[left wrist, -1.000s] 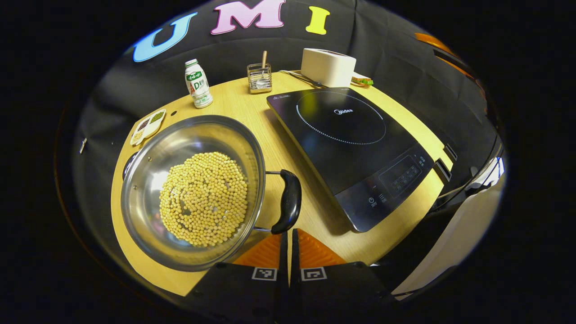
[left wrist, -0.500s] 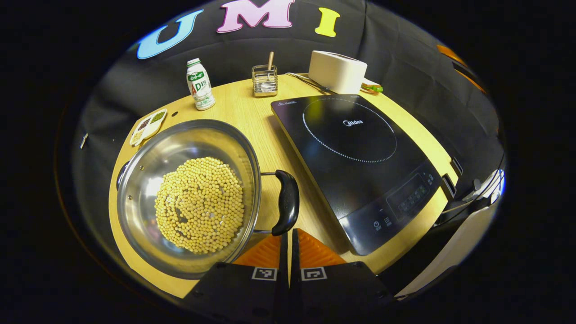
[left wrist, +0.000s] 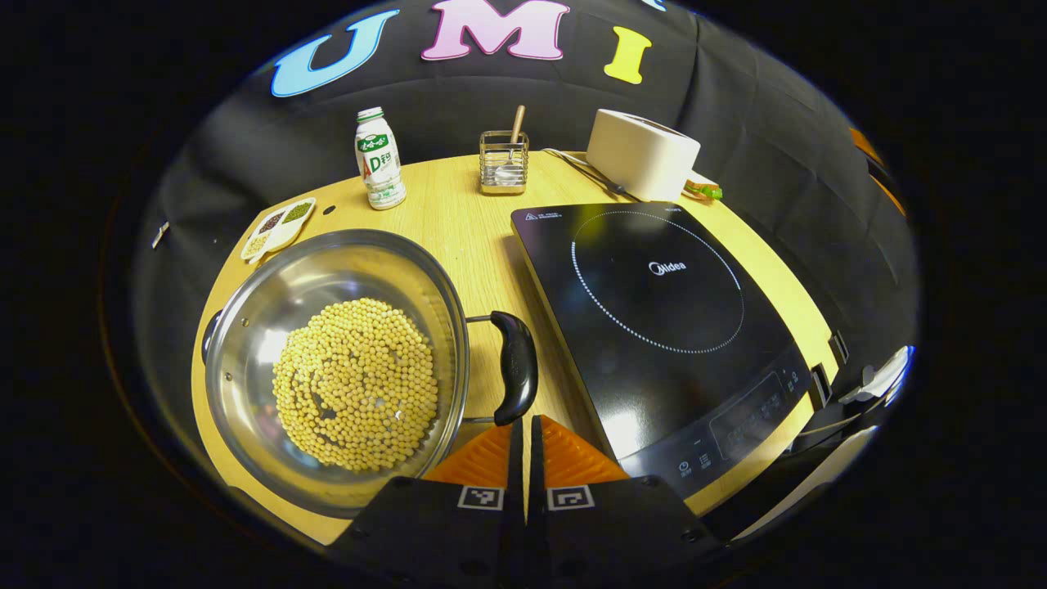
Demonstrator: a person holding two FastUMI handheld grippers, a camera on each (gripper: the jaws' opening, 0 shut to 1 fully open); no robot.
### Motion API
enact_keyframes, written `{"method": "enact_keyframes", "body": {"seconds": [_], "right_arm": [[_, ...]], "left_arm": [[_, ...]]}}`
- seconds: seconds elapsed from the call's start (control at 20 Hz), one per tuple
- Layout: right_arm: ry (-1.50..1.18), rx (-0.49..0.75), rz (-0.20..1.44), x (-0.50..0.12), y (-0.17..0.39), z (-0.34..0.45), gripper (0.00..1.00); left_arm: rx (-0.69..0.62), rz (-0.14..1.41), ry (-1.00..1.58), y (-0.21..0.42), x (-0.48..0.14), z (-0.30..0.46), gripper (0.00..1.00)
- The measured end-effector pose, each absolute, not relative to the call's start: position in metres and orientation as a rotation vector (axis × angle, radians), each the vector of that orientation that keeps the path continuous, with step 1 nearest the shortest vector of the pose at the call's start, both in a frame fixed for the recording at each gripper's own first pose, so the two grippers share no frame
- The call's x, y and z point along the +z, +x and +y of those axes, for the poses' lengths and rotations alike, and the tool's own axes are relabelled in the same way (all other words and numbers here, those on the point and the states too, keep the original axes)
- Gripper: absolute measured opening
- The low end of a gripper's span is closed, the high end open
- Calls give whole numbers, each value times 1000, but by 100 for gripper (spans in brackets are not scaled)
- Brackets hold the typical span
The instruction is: First push the handle of the pot to place it horizontally, then grasp the pot with both hands and set it on the induction cooktop.
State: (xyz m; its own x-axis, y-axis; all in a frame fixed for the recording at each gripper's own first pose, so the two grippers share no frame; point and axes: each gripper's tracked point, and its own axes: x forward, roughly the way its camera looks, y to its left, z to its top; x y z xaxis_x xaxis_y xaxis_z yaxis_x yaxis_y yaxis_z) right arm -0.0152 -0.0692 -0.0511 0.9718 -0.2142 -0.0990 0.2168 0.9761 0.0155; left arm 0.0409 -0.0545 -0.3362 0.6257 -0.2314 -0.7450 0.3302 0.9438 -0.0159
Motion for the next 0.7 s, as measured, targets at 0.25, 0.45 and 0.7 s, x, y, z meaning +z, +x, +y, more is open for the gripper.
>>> {"method": "enact_keyframes", "body": {"seconds": [0.25,0.45,0.7], "right_arm": [[19,-212,106,-53,-14,-67,98],[1,-210,115,-55,-15,-68,98],[7,-232,127,-59,-17,-76,98]], "left_arm": [[-313,814,128,60,-335,-57,5],[-315,800,134,74,-334,-58,5],[-302,783,92,92,-331,-59,5]]}}
